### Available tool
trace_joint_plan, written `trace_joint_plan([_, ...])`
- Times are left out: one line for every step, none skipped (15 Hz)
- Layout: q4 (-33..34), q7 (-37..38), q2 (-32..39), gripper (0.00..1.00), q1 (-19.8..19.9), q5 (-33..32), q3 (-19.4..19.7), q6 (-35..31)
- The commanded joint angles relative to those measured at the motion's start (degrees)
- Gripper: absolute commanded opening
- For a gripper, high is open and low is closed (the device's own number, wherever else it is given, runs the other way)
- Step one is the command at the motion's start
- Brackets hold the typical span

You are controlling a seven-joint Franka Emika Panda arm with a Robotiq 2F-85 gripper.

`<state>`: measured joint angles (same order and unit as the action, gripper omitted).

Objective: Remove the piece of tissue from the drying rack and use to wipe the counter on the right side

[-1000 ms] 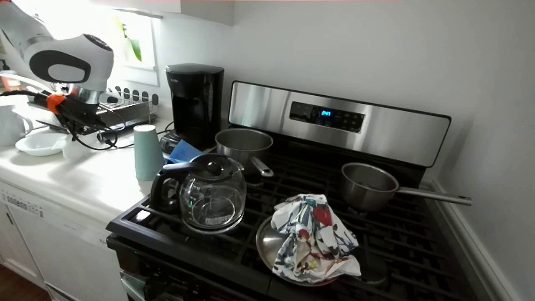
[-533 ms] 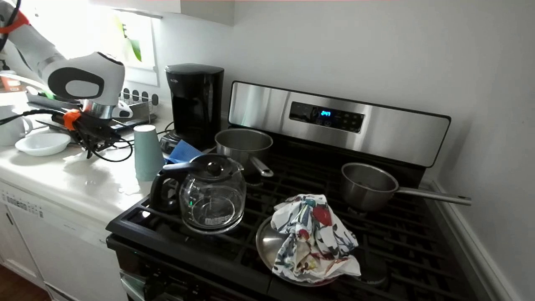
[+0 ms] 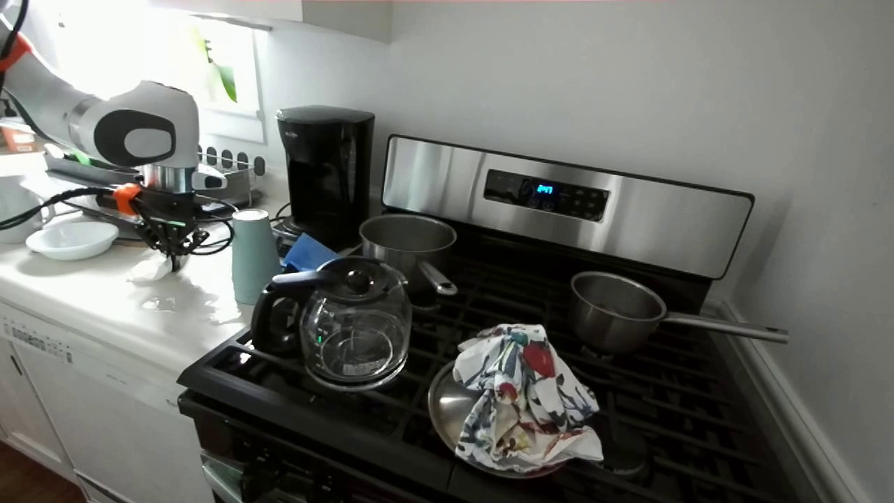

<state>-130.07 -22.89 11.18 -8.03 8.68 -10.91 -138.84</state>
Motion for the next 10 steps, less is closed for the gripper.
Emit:
trace_joint_plan([-0.5, 7.2, 0.3, 0.00, -0.9, -9.2, 1.6, -1.5])
trace_joint_plan([-0.4, 9.2, 0.3, 0.00, -1.0, -11.9, 2.0, -1.5])
trace_joint_plan([-0.4, 11.0, 0.3, 0.00, -1.1, -14.2, 2.3, -1.5])
trace_joint_plan([-0.4, 12.9, 0.2, 0.00, -1.2, -16.4, 2.7, -1.7])
trace_joint_plan([-0.4, 14.7, 0.2, 0.00, -1.3, -18.6, 3.1, -1.9])
trace_joint_plan([-0.5, 16.5, 0.0, 0.00, -1.3, -20.9, 3.6, -2.0])
trace_joint_plan([-0.6, 17.8, -0.1, 0.00, -1.3, -22.8, 4.0, -1.7])
trace_joint_plan([-0.6, 18.7, -0.2, 0.00, -1.1, -23.7, 4.3, -1.3])
trace_joint_plan([-0.6, 19.5, -0.4, 0.00, -0.9, -24.3, 4.6, -1.0])
trace_joint_plan([-0.6, 20.4, -0.6, 0.00, -0.8, -25.2, 5.0, -0.8])
